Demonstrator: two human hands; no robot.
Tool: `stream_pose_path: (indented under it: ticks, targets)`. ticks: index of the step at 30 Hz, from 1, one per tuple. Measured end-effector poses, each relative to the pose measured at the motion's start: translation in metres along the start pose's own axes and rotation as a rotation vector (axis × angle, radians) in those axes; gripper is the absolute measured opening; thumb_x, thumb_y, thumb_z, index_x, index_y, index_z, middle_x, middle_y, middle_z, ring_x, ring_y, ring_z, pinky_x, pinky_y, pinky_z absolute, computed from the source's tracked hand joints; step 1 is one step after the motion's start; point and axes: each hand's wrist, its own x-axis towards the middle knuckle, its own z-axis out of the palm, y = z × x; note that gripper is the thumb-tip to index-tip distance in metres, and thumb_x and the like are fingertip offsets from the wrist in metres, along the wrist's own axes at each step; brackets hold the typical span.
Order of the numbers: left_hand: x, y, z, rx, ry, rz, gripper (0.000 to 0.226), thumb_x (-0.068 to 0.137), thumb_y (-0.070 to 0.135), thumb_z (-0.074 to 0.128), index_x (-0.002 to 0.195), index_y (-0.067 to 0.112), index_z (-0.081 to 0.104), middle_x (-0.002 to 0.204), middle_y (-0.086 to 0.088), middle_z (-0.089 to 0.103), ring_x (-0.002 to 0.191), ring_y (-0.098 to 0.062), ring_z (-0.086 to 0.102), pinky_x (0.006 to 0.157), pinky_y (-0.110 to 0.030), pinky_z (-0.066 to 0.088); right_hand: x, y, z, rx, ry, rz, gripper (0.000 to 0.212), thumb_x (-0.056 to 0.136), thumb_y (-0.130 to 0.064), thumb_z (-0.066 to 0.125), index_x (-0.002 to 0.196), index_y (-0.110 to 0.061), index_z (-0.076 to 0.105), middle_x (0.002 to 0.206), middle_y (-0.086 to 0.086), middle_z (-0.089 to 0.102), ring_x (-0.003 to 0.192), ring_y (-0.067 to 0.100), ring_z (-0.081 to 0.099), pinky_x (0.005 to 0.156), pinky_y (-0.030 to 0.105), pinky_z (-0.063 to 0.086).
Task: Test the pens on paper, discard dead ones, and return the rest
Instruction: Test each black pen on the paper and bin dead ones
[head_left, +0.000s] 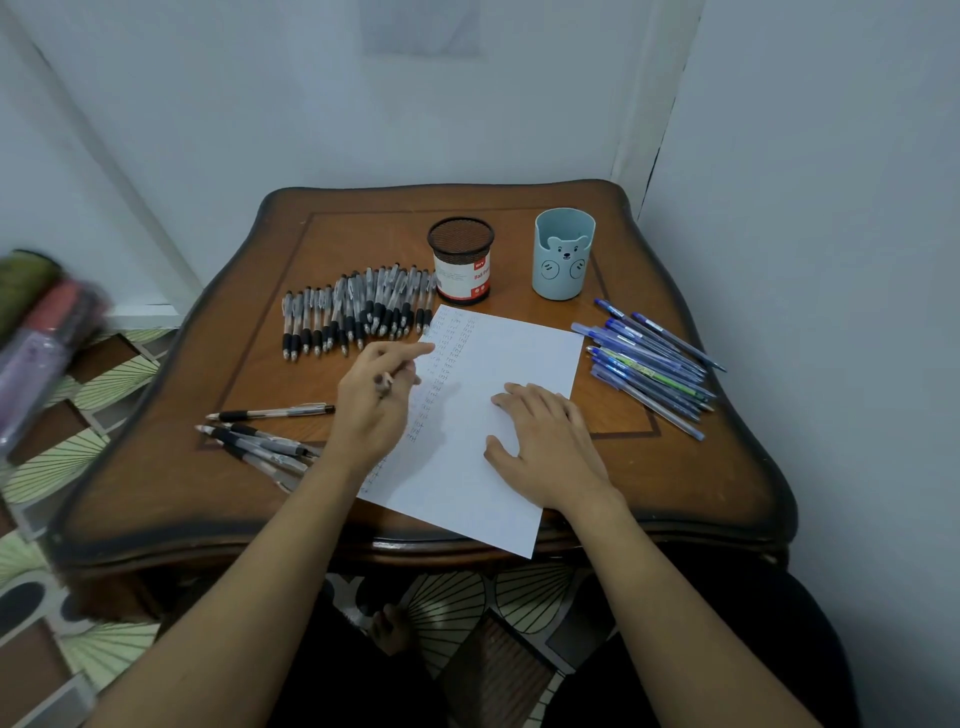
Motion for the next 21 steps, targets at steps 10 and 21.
stream_pose_path:
  ticks: [10,21]
  targets:
    - [-0.01,-0.01,0.002,-0.171,-0.058,-0.091,0.032,0.099,0.033,0.059,0.085,0.005,0.067,0.076,-0.013,0.068,0.066,-0.025,0.068,0.063,-0.039,0.057,0.0,0.0,0.0,0.0,0.005,0.002,0.053,0.098,-0.05,0.04,0.147,-0.03,0.038,0.159,-0.009,0.03,0.147,0.011,0.019,0.123,0.039,0.008]
    - [-0.007,-0.019,-0.003,-0.204,0.1,-0.283,0.029,0.067,-0.003,0.062,0.052,0.007,0.039,0.046,-0.006,0.041,0.046,-0.021,0.04,0.048,-0.033,0.039,0.0,-0.001,-0.001,0.003,0.006,0.001,0.054,0.098,-0.049,0.04,0.148,-0.029,0.038,0.159,-0.009,0.03,0.147,0.011,0.019,0.123,0.039,0.008]
